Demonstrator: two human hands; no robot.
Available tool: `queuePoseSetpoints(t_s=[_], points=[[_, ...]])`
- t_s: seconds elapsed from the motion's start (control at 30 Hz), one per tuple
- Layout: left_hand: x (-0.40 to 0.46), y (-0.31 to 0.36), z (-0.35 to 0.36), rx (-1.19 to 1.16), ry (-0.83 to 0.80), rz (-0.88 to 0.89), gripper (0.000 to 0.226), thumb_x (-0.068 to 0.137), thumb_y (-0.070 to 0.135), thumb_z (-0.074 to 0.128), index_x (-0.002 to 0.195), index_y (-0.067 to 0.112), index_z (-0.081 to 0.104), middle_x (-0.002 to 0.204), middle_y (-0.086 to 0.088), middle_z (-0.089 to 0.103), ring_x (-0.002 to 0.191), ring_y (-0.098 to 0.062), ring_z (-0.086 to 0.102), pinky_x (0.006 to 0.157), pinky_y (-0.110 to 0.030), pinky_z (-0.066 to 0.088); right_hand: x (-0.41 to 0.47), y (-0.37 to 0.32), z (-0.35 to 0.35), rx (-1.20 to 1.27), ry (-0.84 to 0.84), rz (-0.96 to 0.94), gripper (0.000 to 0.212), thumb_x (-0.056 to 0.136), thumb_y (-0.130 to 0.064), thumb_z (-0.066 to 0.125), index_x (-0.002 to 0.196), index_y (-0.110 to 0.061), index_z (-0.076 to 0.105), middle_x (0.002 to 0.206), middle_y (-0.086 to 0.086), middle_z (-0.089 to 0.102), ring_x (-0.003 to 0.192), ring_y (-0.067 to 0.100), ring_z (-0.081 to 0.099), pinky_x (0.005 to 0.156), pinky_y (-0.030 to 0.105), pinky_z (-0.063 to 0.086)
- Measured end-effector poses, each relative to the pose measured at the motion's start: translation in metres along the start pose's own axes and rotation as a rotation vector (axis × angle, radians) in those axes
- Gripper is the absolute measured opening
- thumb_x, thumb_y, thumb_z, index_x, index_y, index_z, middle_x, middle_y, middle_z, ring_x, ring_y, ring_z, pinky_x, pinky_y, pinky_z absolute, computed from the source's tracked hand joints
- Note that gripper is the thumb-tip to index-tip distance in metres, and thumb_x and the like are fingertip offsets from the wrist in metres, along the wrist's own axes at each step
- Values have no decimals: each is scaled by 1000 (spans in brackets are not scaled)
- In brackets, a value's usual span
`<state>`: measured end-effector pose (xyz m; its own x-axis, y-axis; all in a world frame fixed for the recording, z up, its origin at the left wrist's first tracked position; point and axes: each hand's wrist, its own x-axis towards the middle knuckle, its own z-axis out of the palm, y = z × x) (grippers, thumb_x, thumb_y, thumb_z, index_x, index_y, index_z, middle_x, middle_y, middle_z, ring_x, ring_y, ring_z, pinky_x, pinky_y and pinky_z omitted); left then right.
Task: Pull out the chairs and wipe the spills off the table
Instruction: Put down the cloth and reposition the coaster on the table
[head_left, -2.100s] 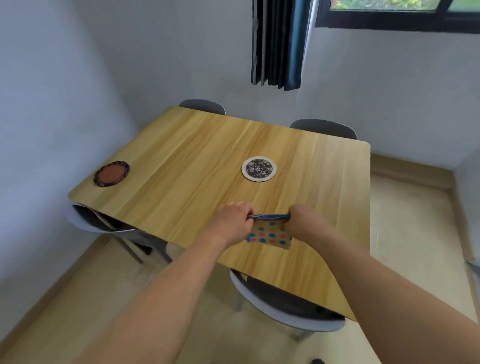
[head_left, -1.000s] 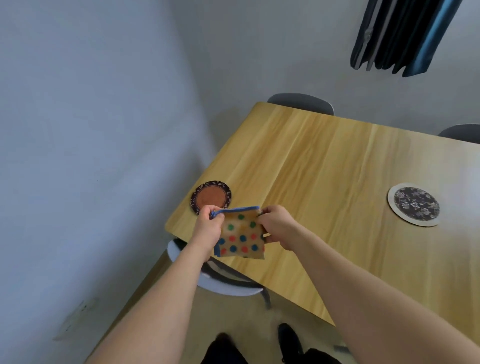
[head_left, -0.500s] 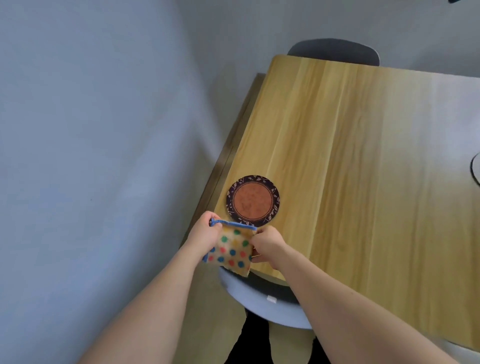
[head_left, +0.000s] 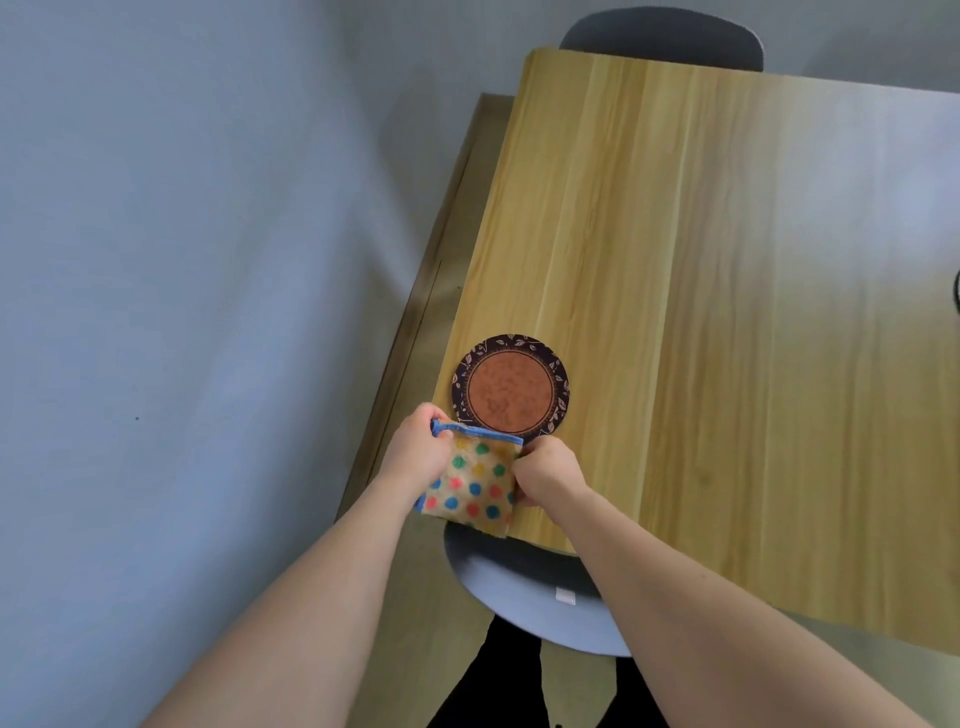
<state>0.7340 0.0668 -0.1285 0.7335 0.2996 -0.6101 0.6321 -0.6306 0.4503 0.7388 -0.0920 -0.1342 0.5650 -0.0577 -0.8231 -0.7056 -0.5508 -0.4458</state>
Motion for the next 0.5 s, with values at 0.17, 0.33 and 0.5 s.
queuePoseSetpoints(t_s=[0.17,0.33,0.5], points=[[9,7,-6,-64,59,-13,27,100,22,52,127,20,51,122,0,58,99,-14,57,73,-26,49,-4,-10,-18,79,91,60,14,86,-13,47,75,-10,56,72,4,56,62,21,53,57,30,48],[33,39,-9,159,146,-56,38,95,23,45,133,23,51,127,1,60,122,-26,49,106,-43,29,23,-27,-30,271,266,172,20,86,-12,49,103,-4,58,81,5,57,64,19,52,48,23,40],[54,59,-2,208,113,-170,35,92,23,50,126,20,54,125,-3,61,123,-29,48,105,-46,27,45,-33,-27,343,308,303,35,80,-12,52,112,-3,59,113,14,61,87,27,60,73,35,54]])
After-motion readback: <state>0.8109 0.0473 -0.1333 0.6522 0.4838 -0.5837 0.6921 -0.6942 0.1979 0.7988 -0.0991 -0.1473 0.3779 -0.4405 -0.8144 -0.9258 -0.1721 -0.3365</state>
